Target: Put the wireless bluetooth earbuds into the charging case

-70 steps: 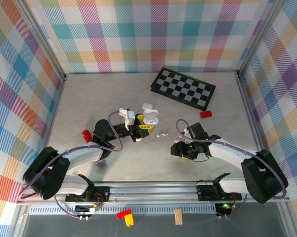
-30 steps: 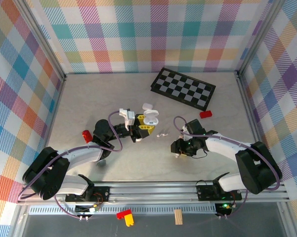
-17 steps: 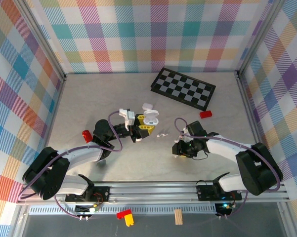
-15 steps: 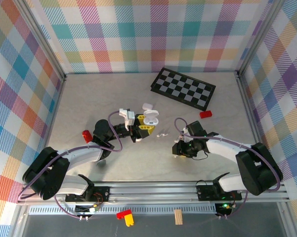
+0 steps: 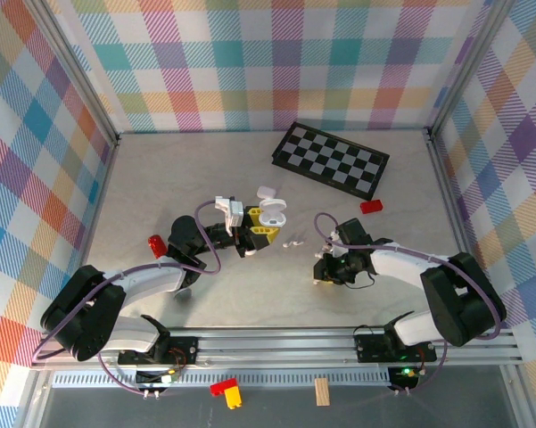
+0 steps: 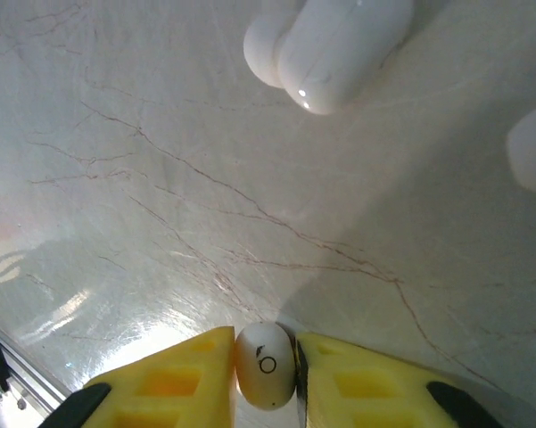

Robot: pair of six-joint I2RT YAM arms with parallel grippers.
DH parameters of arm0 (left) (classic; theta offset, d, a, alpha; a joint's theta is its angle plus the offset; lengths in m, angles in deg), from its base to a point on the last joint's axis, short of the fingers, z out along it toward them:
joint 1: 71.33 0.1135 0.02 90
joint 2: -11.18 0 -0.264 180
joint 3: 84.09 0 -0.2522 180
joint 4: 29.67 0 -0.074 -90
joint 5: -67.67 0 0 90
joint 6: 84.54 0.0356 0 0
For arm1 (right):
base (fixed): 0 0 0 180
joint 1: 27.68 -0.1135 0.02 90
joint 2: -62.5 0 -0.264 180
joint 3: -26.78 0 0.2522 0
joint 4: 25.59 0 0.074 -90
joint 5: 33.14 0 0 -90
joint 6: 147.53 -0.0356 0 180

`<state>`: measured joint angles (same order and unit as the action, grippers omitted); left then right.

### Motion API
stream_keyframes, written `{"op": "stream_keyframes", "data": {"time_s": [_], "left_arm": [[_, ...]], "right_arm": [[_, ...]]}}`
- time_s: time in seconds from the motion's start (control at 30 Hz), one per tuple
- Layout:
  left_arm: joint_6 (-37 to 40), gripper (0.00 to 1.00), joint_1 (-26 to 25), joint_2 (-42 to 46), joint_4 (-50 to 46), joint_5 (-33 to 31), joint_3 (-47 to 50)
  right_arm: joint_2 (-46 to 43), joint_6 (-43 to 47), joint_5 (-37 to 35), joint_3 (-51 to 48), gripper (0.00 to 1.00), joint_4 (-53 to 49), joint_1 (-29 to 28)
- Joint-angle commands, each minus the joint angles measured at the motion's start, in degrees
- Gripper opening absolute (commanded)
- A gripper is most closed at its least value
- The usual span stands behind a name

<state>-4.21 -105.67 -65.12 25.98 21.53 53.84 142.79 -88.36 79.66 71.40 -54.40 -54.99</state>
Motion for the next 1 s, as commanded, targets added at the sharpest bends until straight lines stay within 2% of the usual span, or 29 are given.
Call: {"op": "stream_keyframes", "data": {"time_s": [0.0,0.17,0.43,0.57,0.8,0.97], "left_arm": [[0.1,0.37,0.6,0.4,3.1,0.9,-0.2],[1.0,0.37,0.6,0.1,2.8,0.0,0.1],[4.5,0.37,0.6,-0.4,1.3,-3.6,0.8],[6.8,0.37,0.7,-0.9,-0.2,-5.1,0.8],[12.3,0.36,0.8,-1.8,-4.6,-10.9,0.8],[14.0,0.37,0.8,-3.4,-2.8,-13.9,1.4]], "right_arm": [[1.0,0.3,-1.1,0.1,0.20,0.8,-0.6],[-2.7,0.9,-5.5,1.1,0.16,-2.4,-1.1],[-8.7,-6.1,-28.4,7.5,0.15,-15.2,-7.6],[-9.0,-7.1,-34.8,11.3,0.15,-20.4,-10.7],[-11.6,-6.6,-38.9,17.2,0.14,-25.2,-13.3],[-13.0,-6.4,-41.2,22.3,0.13,-28.9,-14.6]]}}
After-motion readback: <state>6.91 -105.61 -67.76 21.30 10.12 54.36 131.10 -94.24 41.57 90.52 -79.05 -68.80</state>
